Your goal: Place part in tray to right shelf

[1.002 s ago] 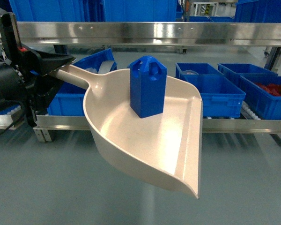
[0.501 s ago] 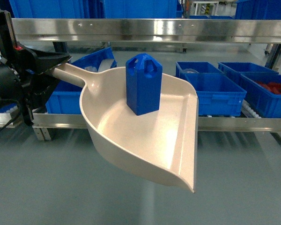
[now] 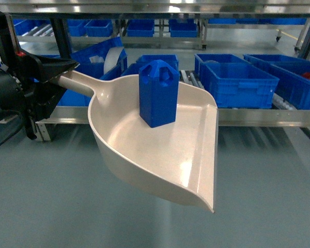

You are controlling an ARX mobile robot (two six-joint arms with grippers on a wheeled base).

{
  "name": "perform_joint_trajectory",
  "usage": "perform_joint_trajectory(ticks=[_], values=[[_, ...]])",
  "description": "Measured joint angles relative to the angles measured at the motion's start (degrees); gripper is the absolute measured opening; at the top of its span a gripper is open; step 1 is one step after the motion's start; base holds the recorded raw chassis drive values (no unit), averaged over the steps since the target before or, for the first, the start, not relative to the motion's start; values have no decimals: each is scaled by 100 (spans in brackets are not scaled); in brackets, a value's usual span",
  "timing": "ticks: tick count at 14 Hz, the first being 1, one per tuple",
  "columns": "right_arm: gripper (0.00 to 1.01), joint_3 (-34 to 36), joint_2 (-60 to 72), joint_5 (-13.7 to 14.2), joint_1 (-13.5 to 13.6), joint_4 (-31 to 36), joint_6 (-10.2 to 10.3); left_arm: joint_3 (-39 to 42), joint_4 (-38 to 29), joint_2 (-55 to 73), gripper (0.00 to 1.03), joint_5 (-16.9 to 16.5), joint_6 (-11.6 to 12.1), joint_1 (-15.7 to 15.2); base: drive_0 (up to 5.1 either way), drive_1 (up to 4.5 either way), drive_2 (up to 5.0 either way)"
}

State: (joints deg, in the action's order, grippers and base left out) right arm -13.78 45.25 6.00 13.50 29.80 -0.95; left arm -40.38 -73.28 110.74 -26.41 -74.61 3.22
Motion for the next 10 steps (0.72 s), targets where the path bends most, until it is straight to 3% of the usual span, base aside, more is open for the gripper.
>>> perform_joint_trajectory(ticks=[10], values=[[98,2,0,0,0,0,-15,0,-4,0,16,0,0,0,0,0,0]])
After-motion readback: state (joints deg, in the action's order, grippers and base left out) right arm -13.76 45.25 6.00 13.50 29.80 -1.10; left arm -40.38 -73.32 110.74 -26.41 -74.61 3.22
